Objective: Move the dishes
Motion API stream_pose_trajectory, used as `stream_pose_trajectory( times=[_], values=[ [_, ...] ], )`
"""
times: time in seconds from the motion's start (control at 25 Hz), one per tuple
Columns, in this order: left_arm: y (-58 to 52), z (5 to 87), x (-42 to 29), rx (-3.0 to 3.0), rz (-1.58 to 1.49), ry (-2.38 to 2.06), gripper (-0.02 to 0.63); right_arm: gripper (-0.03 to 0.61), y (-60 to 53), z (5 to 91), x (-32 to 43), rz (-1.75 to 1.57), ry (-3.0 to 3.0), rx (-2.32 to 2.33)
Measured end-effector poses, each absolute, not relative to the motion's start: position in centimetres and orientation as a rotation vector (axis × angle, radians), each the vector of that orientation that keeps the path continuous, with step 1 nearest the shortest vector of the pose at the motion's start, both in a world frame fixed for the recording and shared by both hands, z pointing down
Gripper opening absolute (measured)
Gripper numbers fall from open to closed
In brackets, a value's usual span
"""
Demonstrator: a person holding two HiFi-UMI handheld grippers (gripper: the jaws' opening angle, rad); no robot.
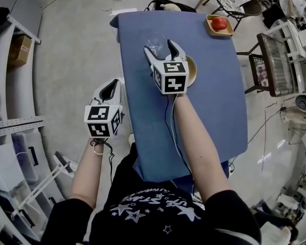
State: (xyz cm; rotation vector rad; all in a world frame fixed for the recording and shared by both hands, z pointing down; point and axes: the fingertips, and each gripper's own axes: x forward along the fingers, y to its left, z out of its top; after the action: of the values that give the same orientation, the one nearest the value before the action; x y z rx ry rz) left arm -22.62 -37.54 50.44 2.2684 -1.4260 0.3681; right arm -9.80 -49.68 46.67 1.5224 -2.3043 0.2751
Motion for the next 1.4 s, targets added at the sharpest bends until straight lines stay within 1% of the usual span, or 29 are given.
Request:
stream_pose_trajectory(
  times=[0.36,0.56,0.68,0.84,1.0,1.2,1.4],
  values=[
    [-34.8,48.6,-20.5,2.271,0.365,-1.470,0.023,0.333,-46.0,43.4,-6.9,0.347,-2.388,1.568],
    [-32.7,47.6,-18.5,2.279,0.363,-1.484,0.023,0.330,-43.5,42.6,-3.2,0.336,-2.359,1.600],
    [-31.5,47.1,-17.2,2.281,0.361,-1.490,0.023,0.308,-42.2,43.1,-0.1,0.364,-2.323,1.625],
    [-30.4,46.4,-15.7,2.285,0.361,-1.505,0.023,0.261,-40.8,43.8,3.9,0.398,-2.270,1.655],
    [-29.8,46.4,-14.9,2.283,0.368,-1.513,0.023,0.224,-40.4,46.0,6.6,0.507,-2.213,1.665],
    [-29.8,46.9,-14.1,2.274,0.384,-1.507,0.023,0.195,-40.8,49.5,8.1,0.691,-2.142,1.653],
    [-30.6,47.7,-14.1,2.265,0.394,-1.497,0.023,0.178,-42.0,52.1,8.1,0.782,-2.088,1.627]
  ],
)
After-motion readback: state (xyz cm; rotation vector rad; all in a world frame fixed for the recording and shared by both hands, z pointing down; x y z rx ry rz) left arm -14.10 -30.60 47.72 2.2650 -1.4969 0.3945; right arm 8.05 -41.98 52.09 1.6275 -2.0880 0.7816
